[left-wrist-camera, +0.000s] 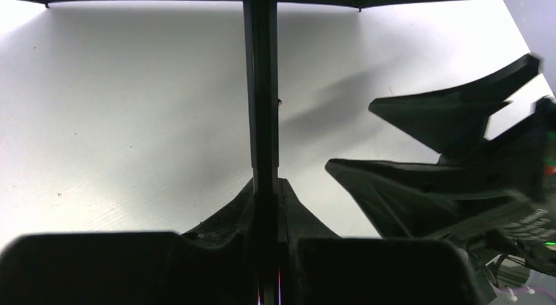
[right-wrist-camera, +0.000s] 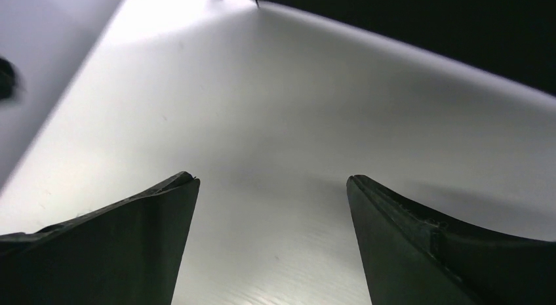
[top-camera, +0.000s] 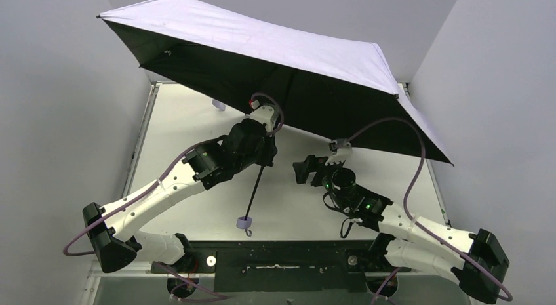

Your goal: Put away the umbrella

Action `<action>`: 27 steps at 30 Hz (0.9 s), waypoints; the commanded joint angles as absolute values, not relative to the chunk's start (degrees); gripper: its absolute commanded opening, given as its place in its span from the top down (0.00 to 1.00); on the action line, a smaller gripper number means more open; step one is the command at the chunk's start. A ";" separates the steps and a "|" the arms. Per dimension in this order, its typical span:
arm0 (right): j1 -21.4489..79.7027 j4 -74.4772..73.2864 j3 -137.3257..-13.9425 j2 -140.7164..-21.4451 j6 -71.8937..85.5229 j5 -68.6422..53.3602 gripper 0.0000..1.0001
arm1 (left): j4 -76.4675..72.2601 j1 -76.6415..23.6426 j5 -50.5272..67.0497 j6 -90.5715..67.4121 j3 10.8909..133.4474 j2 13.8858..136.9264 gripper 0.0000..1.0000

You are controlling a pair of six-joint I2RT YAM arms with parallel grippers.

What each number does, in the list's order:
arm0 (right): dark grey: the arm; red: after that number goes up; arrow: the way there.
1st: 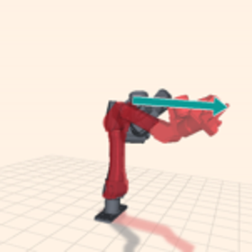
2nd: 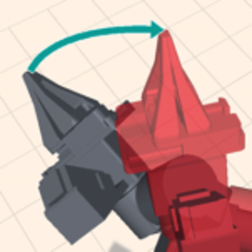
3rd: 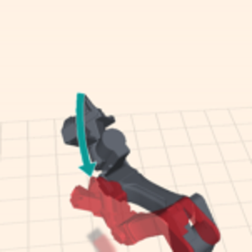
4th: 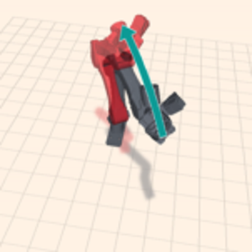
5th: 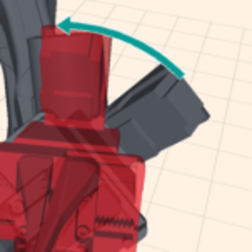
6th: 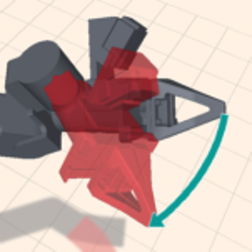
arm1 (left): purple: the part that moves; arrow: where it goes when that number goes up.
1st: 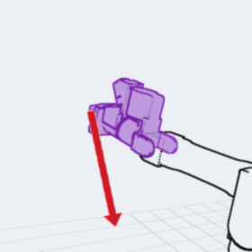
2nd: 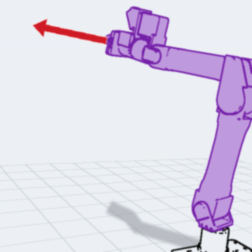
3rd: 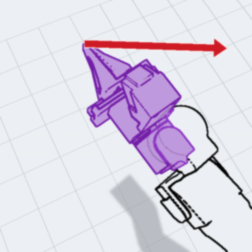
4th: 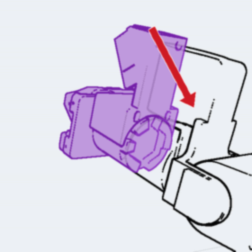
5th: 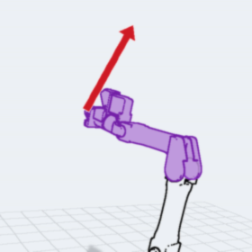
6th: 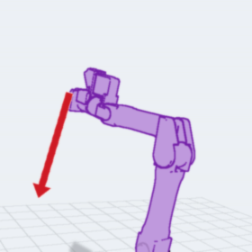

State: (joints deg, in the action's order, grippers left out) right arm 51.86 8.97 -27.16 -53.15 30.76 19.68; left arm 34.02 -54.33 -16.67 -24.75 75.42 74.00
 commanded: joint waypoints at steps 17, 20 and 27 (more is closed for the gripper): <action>51.16 14.24 -47.67 -55.60 44.84 23.51 0.11 | 28.70 -54.63 -11.69 -21.71 72.38 71.48 1.00; 50.08 15.33 -49.12 -56.43 46.34 22.04 0.11 | 28.08 -54.70 -10.86 -21.71 71.91 71.46 1.00; 45.38 17.14 -52.91 -59.85 49.35 17.70 0.11 | 28.68 -55.22 -10.12 -21.16 72.45 72.44 1.00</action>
